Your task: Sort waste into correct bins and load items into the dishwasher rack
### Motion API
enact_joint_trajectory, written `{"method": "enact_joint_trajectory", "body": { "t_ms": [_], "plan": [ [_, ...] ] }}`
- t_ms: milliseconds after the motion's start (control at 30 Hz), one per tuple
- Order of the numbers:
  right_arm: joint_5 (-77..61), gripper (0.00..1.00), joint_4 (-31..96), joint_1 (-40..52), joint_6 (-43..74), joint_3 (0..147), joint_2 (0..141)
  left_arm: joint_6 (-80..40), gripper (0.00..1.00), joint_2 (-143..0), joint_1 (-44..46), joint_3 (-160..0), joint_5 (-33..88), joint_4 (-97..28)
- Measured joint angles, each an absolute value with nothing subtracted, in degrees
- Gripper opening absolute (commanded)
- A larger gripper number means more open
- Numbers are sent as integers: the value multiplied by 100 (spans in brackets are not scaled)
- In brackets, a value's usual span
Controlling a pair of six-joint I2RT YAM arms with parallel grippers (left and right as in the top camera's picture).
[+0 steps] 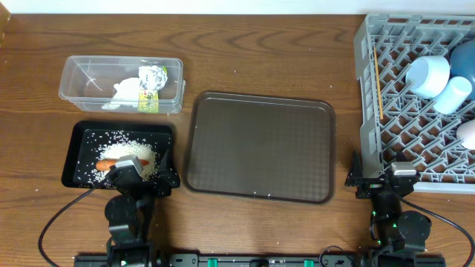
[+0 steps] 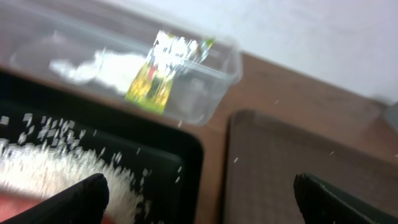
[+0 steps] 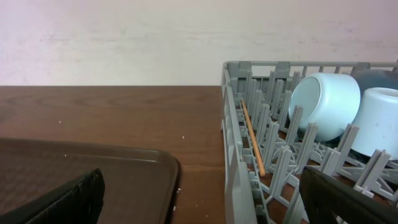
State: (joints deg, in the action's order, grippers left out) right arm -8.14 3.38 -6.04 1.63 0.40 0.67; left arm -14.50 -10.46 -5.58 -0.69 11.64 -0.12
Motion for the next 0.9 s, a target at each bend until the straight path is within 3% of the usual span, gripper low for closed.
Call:
{"method": "enact_joint_trajectory", "body": {
  "t_ms": [367,900],
  "plan": [
    [-814,99,338,-604,163,40,67,-1321,98,-86,-51,-80,1160,-25],
    [-814,99,338,-604,163,40,67,-1319,98,-64,-30,-84,1122,-40]
  ]
}}
